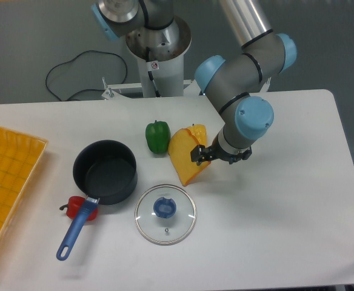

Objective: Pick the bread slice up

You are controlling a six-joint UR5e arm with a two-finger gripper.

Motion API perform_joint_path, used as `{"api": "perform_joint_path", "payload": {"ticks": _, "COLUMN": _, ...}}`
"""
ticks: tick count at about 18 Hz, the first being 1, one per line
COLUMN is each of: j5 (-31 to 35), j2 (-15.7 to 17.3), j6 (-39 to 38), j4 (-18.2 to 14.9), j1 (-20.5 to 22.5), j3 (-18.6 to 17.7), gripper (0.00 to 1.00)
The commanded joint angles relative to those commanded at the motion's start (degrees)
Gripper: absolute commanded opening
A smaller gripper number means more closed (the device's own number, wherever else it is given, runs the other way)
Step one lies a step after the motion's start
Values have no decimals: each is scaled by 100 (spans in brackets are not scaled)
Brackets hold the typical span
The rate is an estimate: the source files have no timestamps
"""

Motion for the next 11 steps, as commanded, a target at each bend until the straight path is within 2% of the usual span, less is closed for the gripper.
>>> {"api": "perform_joint_path", "payload": {"ticks": 4, "j5": 0, "j2": -44, "j6": 17, "j4": -184, "j1": -26, "j3": 0, "gripper": 100}}
{"api": "perform_joint_path", "payload": {"ticks": 11, "j5": -9, "j2": -70, "j6": 9, "j4": -202, "j1": -44, "j3": 9, "gripper": 98}}
